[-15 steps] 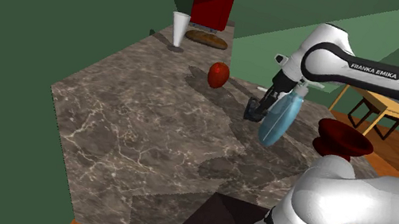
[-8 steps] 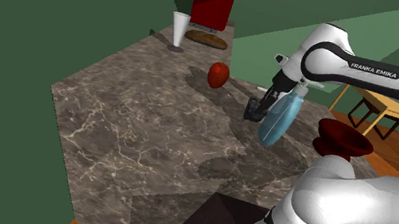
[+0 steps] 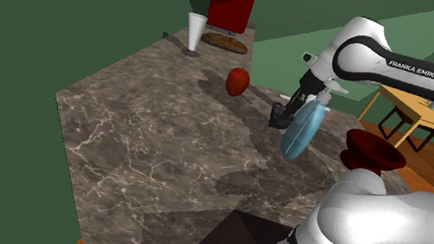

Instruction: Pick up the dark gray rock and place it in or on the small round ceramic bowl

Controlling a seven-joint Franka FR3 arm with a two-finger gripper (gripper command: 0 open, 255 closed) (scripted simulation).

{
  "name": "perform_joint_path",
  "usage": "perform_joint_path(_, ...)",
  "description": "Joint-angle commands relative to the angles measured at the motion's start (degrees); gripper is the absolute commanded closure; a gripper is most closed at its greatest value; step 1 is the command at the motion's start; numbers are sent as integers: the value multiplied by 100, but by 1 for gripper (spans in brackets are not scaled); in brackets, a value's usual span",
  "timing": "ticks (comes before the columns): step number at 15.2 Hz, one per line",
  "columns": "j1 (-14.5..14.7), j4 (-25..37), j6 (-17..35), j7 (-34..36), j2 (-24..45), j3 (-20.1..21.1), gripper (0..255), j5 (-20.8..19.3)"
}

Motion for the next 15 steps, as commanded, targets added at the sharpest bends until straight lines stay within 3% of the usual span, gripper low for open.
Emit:
perform_joint_path(1, 31, 169, -143, 11, 25, 44, 255, 43)
perform_joint_path(15, 196, 1349, -1084, 61, 259, 288, 255, 284)
